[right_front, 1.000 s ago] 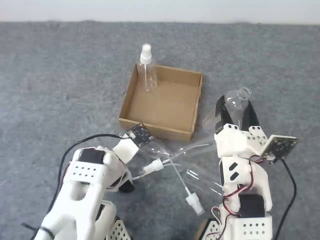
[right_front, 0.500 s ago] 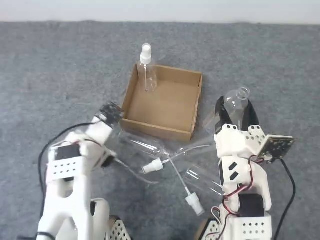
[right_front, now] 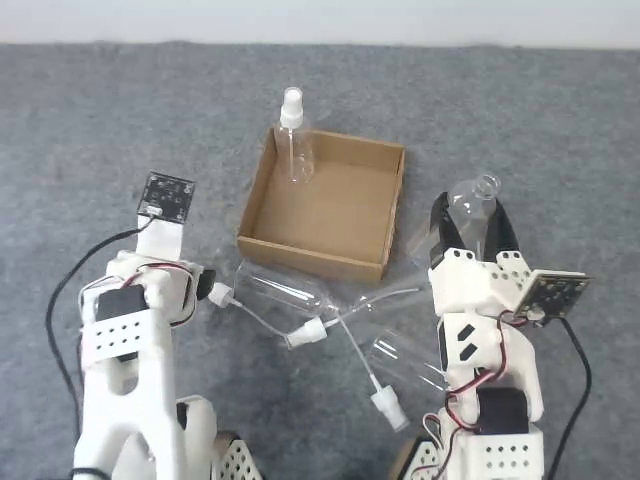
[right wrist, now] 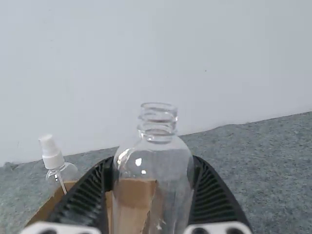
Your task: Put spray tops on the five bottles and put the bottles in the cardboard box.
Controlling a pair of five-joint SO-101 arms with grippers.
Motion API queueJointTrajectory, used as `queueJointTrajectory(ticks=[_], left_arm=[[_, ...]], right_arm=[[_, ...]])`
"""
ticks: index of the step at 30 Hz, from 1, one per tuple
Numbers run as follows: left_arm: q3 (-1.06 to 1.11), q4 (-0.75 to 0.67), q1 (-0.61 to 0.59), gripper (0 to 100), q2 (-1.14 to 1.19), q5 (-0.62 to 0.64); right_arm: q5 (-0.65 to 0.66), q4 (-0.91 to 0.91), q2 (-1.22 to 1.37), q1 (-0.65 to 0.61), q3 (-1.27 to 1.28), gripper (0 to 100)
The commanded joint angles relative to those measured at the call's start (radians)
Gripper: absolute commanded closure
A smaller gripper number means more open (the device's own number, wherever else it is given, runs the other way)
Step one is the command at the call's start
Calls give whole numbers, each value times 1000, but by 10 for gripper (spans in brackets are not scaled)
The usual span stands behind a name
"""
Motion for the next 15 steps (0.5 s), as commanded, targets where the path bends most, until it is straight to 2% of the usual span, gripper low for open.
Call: queueJointTrajectory(ticks=[1,9,15], left_arm=[[-56,-18,2,727,9,95],[-53,129,104,724,11,330],[-54,143,118,726,11,457]], right_arm=[[17,-35,-19,8,-15,986],[17,-35,-19,8,-15,986],[18,-35,-19,8,-15,986]])
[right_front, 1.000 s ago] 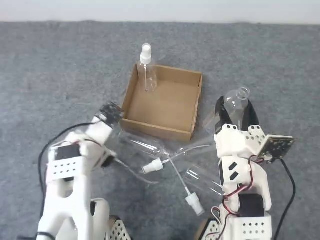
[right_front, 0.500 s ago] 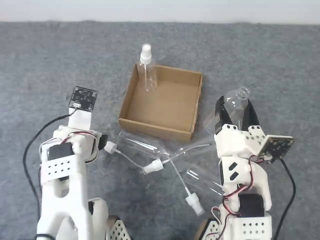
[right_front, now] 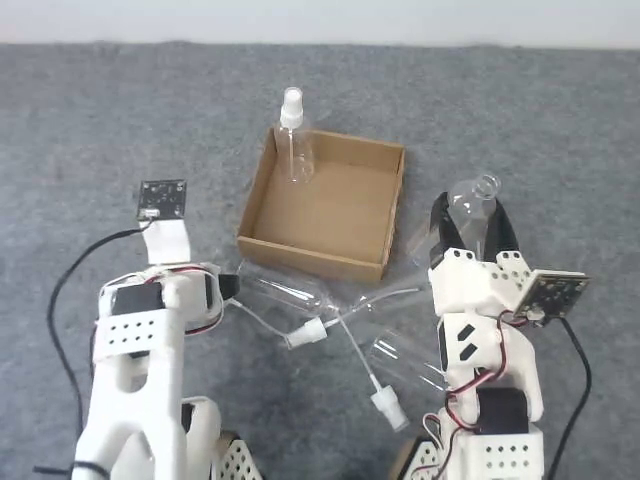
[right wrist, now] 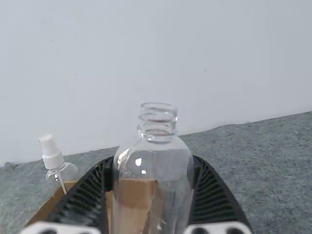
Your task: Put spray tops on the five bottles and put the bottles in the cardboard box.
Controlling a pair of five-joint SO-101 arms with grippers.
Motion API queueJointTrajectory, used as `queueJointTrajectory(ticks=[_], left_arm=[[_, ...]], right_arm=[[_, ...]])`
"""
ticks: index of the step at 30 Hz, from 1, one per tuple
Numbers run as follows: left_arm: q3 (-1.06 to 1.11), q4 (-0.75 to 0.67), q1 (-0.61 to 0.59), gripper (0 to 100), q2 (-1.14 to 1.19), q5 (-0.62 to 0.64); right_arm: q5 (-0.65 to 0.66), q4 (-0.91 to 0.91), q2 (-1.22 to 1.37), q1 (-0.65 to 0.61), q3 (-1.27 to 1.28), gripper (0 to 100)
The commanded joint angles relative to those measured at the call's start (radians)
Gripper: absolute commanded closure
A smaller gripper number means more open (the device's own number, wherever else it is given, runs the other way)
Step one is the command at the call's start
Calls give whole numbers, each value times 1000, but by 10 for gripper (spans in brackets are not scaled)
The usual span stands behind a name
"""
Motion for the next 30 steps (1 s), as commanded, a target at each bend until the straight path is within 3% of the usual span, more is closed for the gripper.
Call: queueJointTrajectory(ticks=[1,7,14,21,30], left_arm=[[-54,11,8,727,5,92],[-53,-2,8,727,5,184],[22,-160,5,728,5,307],[21,-164,-64,728,5,311],[28,-163,-61,728,6,307]], right_arm=[[18,-35,-19,8,-15,986],[18,-35,-19,8,-15,986],[18,-35,-19,8,-15,986],[18,-35,-19,8,-17,986],[18,-36,-19,8,-17,986]])
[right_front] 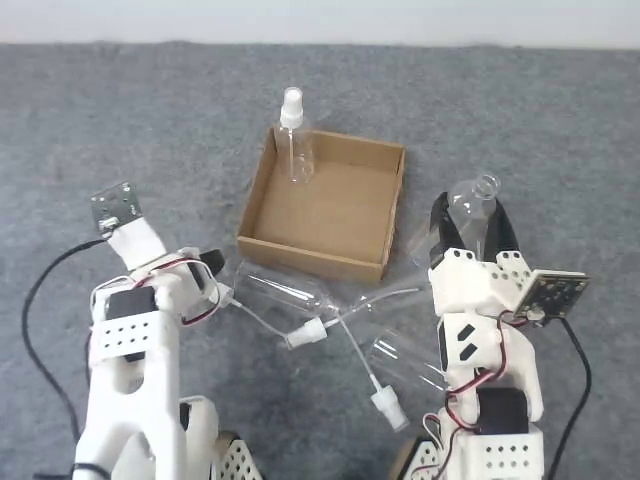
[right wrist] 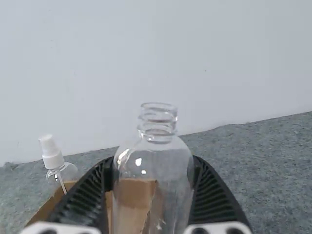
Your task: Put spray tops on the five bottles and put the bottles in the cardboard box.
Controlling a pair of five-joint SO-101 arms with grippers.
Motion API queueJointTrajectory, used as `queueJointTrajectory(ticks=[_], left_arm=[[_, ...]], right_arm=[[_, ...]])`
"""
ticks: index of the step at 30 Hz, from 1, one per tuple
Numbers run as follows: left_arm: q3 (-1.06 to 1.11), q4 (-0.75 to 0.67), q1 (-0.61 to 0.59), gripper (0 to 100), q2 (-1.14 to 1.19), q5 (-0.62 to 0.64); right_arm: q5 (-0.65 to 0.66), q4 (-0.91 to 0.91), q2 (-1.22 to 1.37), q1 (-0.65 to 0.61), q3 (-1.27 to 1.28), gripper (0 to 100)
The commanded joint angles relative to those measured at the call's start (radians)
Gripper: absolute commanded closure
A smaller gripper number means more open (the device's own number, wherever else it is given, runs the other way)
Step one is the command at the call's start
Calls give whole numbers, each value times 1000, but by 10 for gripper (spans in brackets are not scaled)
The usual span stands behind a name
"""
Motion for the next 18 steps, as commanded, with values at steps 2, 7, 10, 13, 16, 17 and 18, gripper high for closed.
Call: queueJointTrajectory(ticks=[2,7,10,13,16,17,18], left_arm=[[-5,-26,0,728,9,5],[-90,-23,40,732,187,6],[-199,6,40,773,347,8],[-318,60,40,809,499,9],[-418,101,40,823,623,12],[-452,117,40,826,660,25],[-484,133,40,828,698,46]], right_arm=[[17,-36,-19,8,-17,986],[17,-36,-19,8,-17,986],[17,-36,-19,8,-17,986],[17,-36,-19,8,-17,986],[17,-36,-19,8,-17,986],[17,-36,-19,8,-17,986],[17,-36,-19,8,-17,986]])
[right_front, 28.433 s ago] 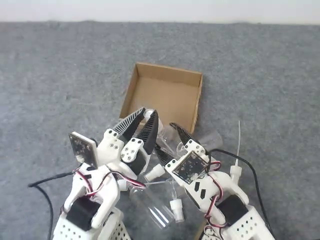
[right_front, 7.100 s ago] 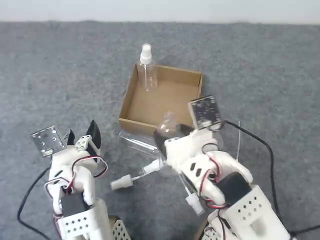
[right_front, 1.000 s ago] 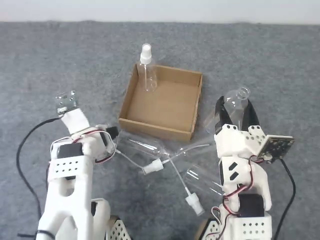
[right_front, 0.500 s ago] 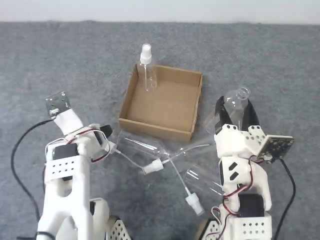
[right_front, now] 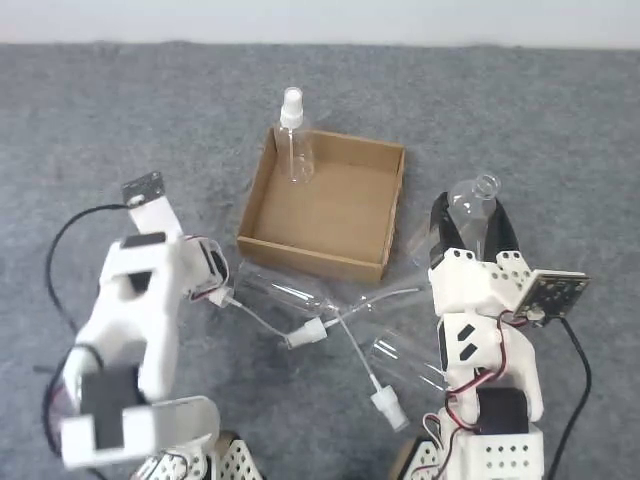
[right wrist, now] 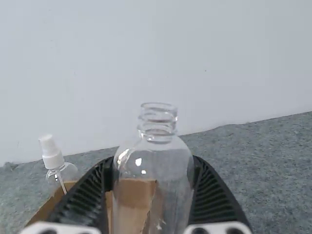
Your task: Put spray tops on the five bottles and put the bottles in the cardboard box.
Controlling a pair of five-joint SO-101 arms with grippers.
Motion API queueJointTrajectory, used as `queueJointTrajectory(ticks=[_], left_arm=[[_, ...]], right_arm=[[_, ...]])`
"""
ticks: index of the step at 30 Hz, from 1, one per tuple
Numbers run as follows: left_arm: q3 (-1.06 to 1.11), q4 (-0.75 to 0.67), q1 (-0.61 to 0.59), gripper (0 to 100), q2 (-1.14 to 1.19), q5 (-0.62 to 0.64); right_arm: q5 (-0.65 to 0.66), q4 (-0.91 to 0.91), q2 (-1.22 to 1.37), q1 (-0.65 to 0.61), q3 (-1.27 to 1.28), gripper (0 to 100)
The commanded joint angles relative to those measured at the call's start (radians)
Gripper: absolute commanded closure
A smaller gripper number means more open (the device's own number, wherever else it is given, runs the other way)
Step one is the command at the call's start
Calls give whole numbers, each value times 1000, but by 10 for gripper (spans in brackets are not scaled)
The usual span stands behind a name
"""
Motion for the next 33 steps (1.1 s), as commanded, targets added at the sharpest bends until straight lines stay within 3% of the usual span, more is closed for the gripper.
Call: queueJointTrajectory(ticks=[1,13,23,33], left_arm=[[-194,81,5,828,141,61],[-344,178,5,986,296,71],[-389,250,-58,986,296,71],[-407,304,-46,986,269,23]], right_arm=[[17,-36,-19,8,-17,986],[17,-36,-19,8,-17,986],[17,-36,-19,8,-17,986],[18,-28,-19,-39,-15,986]])
